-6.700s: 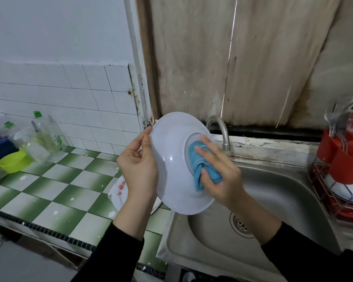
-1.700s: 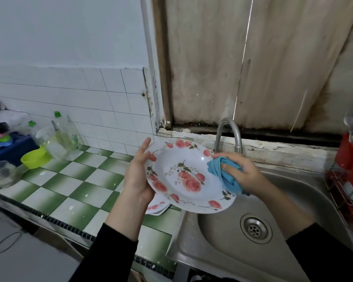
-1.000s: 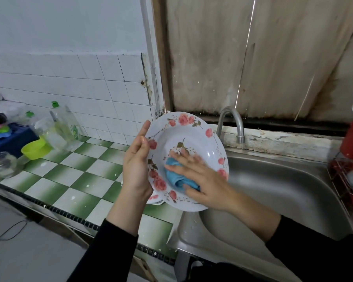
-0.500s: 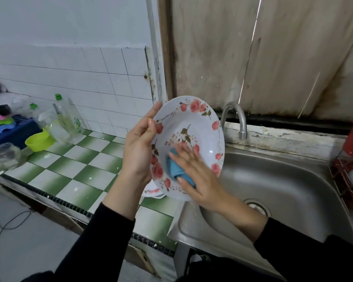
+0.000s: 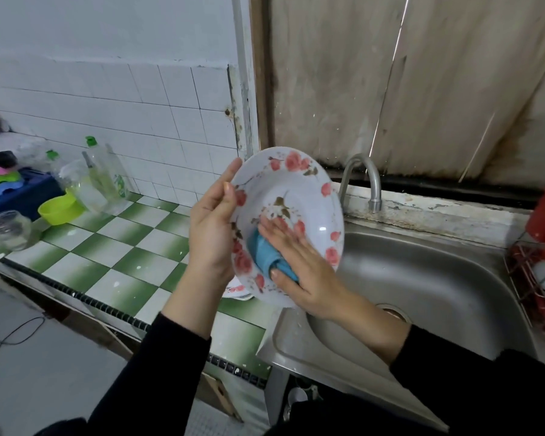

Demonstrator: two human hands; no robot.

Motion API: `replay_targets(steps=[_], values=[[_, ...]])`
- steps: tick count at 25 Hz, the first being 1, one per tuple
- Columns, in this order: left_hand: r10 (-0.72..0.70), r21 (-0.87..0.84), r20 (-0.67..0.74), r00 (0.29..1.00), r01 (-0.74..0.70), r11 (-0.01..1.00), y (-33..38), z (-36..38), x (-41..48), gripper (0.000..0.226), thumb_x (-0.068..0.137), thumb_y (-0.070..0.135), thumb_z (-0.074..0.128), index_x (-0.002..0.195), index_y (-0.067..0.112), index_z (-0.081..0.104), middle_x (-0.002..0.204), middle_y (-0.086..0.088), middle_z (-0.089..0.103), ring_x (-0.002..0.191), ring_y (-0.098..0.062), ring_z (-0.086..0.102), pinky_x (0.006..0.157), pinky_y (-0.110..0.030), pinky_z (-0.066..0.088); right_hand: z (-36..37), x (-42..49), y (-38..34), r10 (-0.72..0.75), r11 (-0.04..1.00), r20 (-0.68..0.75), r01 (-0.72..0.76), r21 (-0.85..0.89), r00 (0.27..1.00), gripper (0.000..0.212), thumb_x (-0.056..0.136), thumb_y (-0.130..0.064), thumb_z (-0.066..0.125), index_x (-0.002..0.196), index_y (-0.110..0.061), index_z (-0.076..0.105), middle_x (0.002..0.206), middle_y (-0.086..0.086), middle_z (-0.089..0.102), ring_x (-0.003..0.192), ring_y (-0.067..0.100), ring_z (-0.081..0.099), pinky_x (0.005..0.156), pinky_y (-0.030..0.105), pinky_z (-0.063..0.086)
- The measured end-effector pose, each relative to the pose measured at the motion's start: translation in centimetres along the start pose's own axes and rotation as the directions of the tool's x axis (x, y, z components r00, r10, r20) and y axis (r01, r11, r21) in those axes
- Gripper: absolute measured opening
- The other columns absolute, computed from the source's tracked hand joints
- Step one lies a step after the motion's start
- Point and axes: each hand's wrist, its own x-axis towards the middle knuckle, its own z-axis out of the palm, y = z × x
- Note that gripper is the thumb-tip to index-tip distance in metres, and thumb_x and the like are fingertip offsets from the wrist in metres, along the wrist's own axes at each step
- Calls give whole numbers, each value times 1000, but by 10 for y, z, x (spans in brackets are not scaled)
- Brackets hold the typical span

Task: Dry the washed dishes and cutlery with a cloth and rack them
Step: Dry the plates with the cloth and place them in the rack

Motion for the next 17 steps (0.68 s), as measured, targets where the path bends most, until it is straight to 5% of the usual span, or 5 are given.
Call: replay_targets(steps=[3,5,9,13,17], values=[[-27,25,-15,1000,27,999,-2,-9,-7,29,100,10,41,121,15,60,105,-3,72,98,-17,68,87,-30,56,-24,-16,55,105,962,-88,-123,-243,991,58,101,-51,27,150,-19,24,160,3,15,149,23,7,111,70,19],[-55,11,16,998,54,998,-11,-6,-15,29,100,9,41,120,15,61,105,-2,73,100,-18,68,90,-32,55,-45,-2,69,185,948,-230,-235,-216,956,58,100,-42,36,150,-16,23,161,4,6,149,26,1,111,69,17],[5,59,118,993,-12,998,-23,11,-19,37,94,15,46,128,4,56,107,3,72,113,-21,62,101,-35,48,-38,50,16,284,958,-429,-269,95,858,64,99,-29,41,152,-10,12,160,0,-5,150,21,-3,122,32,11],[35,-4,-10,999,-35,999,-13,7,-11,30,100,10,40,120,13,61,109,-6,70,108,-24,64,95,-33,53,-2,30,-37,93,971,-190,-47,234,977,61,97,-20,44,149,3,21,160,11,6,150,22,5,121,27,9],[50,20,-70,996,-49,999,-2,-9,-10,29,99,12,44,121,19,62,105,-2,73,104,-20,67,91,-33,54,-7,-22,9,94,994,-84,-98,-49,992,60,95,-27,48,149,-10,29,160,6,18,150,18,10,120,51,18]])
